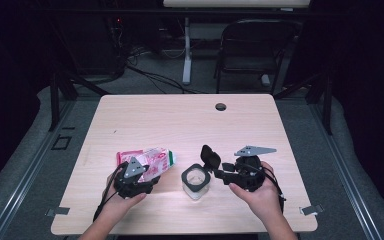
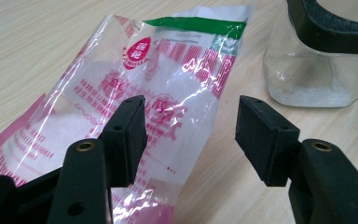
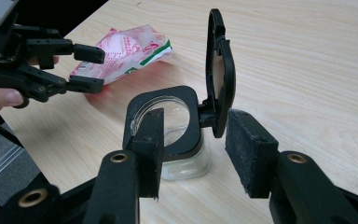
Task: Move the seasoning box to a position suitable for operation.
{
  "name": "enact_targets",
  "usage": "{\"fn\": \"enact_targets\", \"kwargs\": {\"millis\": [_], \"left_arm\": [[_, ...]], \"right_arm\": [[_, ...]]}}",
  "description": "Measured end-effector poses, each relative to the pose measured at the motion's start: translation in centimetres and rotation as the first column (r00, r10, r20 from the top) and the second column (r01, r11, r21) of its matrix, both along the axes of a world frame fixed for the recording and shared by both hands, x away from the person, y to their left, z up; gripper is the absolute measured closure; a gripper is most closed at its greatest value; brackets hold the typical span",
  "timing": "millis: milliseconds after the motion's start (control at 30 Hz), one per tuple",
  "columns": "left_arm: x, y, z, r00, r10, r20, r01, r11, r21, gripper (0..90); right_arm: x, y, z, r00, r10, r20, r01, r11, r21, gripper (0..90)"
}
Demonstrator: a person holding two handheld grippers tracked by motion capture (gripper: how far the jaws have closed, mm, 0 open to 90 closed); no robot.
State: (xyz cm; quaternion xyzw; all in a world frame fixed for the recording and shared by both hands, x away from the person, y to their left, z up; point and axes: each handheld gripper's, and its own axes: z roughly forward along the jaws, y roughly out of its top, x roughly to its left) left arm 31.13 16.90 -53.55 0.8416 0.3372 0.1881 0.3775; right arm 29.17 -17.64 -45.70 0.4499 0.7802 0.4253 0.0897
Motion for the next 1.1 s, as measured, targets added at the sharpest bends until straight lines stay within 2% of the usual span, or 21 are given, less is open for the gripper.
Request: {"fn": "enact_targets", "kwargs": {"millis": [200,300,400,467,567,667,833,867,900,967,1000,1033,1067,1100], "left_arm": [[0.5,-1.2,-1.1,0.9994,0.011,0.034,-0.014,0.9958,0.090,43.0],[0.8,-1.5,-1.4,0.9992,0.019,0.035,-0.022,0.9951,0.096,43.0],[1.3,-1.5,-1.6,0.9987,0.031,0.040,-0.035,0.9917,0.124,43.2],[1.6,-1.5,-1.8,0.9983,0.046,0.037,-0.050,0.9922,0.115,43.4],[1.8,-1.6,-1.9,0.9980,0.054,0.034,-0.058,0.9901,0.128,43.9],[1.9,-1.6,-2.0,0.9978,0.060,0.026,-0.063,0.9903,0.124,45.9],[2.3,-1.5,-2.2,0.9982,0.059,0.002,-0.059,0.9913,0.117,58.4],[2.4,-1.4,-2.2,0.9978,0.066,-0.007,-0.065,0.9930,0.099,59.7],[2.4,-1.4,-2.2,0.9978,0.066,-0.007,-0.065,0.9930,0.099,63.9],[2.6,-1.2,-2.2,0.9972,0.070,-0.025,-0.068,0.9944,0.082,66.3],[2.8,-0.9,-2.4,0.9962,0.079,-0.036,-0.077,0.9958,0.050,68.0],[2.8,-0.9,-2.4,0.9962,0.079,-0.036,-0.077,0.9958,0.050,70.1],[3.0,-0.5,-2.6,0.9948,0.089,-0.048,-0.089,0.9959,0.019,71.7],[3.0,-0.5,-2.6,0.9948,0.089,-0.048,-0.089,0.9959,0.019,73.0]], "right_arm": [[-0.1,0.0,-0.1,1.0000,-0.002,0.000,0.002,1.000,-0.005,56.6],[-0.1,0.0,-0.2,1.0000,-0.006,0.001,0.006,1.000,-0.007,56.3],[-0.1,-0.1,-0.2,0.9999,-0.010,0.006,0.010,1.000,-0.006,56.1],[-0.1,-0.2,-0.2,0.9999,-0.016,0.004,0.016,1.000,-0.003,56.0],[-0.1,-0.2,-0.2,0.9998,-0.018,0.011,0.018,1.000,0.001,55.8],[-0.1,-0.2,-0.2,0.9998,-0.016,0.012,0.016,1.000,-0.002,55.7],[-0.1,0.0,-0.4,0.9998,-0.013,0.012,0.013,1.000,-0.005,55.5],[-0.2,-0.1,-0.4,0.9998,-0.014,0.012,0.014,1.000,-0.006,55.5],[-0.2,-0.1,-0.4,0.9998,-0.014,0.012,0.014,1.000,-0.006,55.5],[-0.2,-0.1,-0.4,0.9998,-0.018,0.010,0.018,1.000,0.000,55.4],[-0.2,-0.1,-0.4,0.9997,-0.020,0.011,0.020,1.000,0.001,55.4],[-0.2,-0.2,-0.4,0.9998,-0.019,0.010,0.019,1.000,0.000,55.4],[-0.3,-0.1,-0.5,0.9997,-0.022,0.009,0.022,1.000,-0.001,55.3],[-0.3,-0.1,-0.5,0.9997,-0.023,0.009,0.023,1.000,0.002,55.3]]}}
